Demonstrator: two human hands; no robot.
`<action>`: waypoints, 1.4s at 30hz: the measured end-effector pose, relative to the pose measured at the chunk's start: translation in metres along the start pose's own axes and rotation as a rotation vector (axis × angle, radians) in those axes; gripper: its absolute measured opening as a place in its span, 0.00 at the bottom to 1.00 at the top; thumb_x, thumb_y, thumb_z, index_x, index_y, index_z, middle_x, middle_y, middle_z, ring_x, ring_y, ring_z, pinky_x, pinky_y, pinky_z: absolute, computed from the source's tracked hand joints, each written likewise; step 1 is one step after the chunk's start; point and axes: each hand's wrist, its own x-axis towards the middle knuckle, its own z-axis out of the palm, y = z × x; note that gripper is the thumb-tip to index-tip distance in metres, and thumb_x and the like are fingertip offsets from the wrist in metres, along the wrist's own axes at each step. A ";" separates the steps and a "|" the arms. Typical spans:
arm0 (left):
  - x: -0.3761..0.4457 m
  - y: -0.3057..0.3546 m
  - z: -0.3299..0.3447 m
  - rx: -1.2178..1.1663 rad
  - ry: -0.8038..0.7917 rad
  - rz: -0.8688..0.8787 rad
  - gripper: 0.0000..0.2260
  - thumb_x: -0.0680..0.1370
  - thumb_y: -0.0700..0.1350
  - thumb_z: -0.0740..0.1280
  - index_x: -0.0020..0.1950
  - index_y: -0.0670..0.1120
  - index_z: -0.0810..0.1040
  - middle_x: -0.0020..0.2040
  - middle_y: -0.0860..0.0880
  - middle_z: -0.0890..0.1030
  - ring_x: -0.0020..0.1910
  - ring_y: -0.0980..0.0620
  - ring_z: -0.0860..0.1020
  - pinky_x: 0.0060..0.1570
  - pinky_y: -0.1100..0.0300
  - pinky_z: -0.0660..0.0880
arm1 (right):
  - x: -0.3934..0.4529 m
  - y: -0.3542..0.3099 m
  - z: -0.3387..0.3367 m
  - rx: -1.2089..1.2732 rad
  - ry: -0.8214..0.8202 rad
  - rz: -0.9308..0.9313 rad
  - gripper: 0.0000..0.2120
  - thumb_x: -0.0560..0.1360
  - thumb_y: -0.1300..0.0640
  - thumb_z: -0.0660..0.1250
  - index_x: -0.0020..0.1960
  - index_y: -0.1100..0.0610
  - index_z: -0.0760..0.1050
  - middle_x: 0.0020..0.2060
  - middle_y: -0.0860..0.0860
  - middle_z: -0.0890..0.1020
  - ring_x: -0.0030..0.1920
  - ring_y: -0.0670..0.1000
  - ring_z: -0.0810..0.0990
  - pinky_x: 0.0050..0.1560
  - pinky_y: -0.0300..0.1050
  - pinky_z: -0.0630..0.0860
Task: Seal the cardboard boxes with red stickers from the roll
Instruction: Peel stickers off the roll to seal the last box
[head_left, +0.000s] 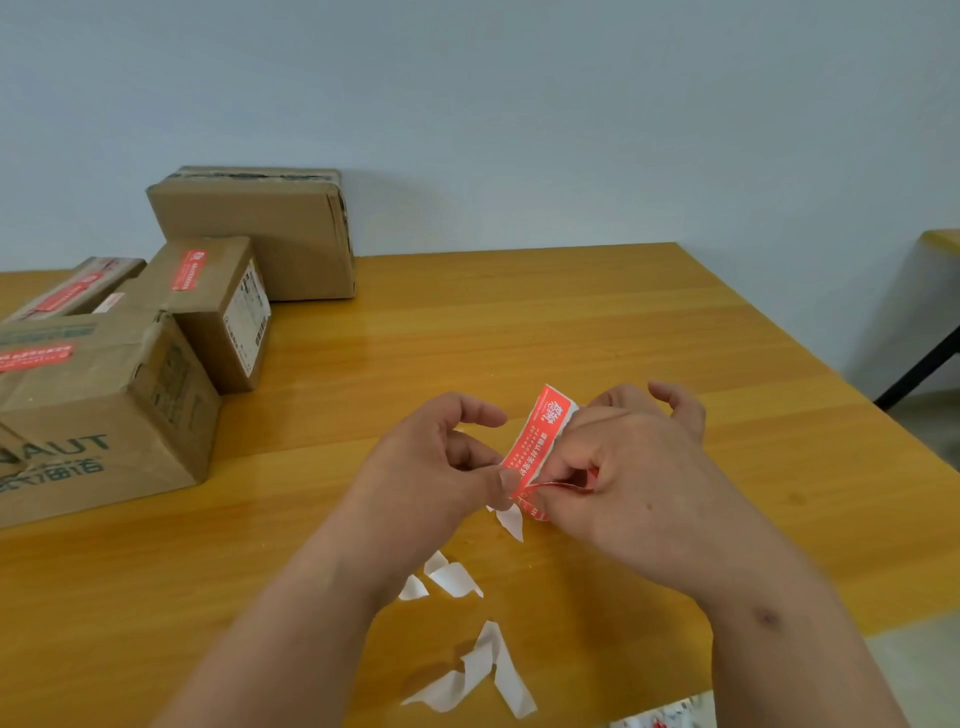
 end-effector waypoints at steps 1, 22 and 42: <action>0.000 -0.001 0.001 -0.033 0.008 -0.006 0.16 0.73 0.38 0.73 0.56 0.52 0.76 0.38 0.48 0.85 0.37 0.56 0.81 0.44 0.59 0.71 | 0.000 0.000 0.000 -0.007 0.003 -0.001 0.13 0.71 0.43 0.67 0.37 0.52 0.78 0.38 0.42 0.78 0.54 0.40 0.67 0.68 0.51 0.44; 0.007 -0.011 0.001 -0.597 0.203 -0.148 0.13 0.73 0.34 0.70 0.56 0.43 0.78 0.37 0.45 0.83 0.34 0.52 0.80 0.34 0.60 0.69 | -0.002 -0.001 -0.012 0.147 0.029 0.074 0.08 0.66 0.43 0.73 0.36 0.47 0.80 0.40 0.22 0.72 0.51 0.36 0.69 0.69 0.51 0.48; -0.033 0.002 -0.021 -0.443 0.150 0.028 0.13 0.73 0.33 0.70 0.56 0.44 0.80 0.44 0.43 0.86 0.37 0.51 0.82 0.39 0.57 0.71 | -0.011 -0.058 0.000 0.628 0.071 0.271 0.06 0.73 0.50 0.67 0.39 0.42 0.79 0.38 0.39 0.80 0.43 0.41 0.77 0.49 0.46 0.73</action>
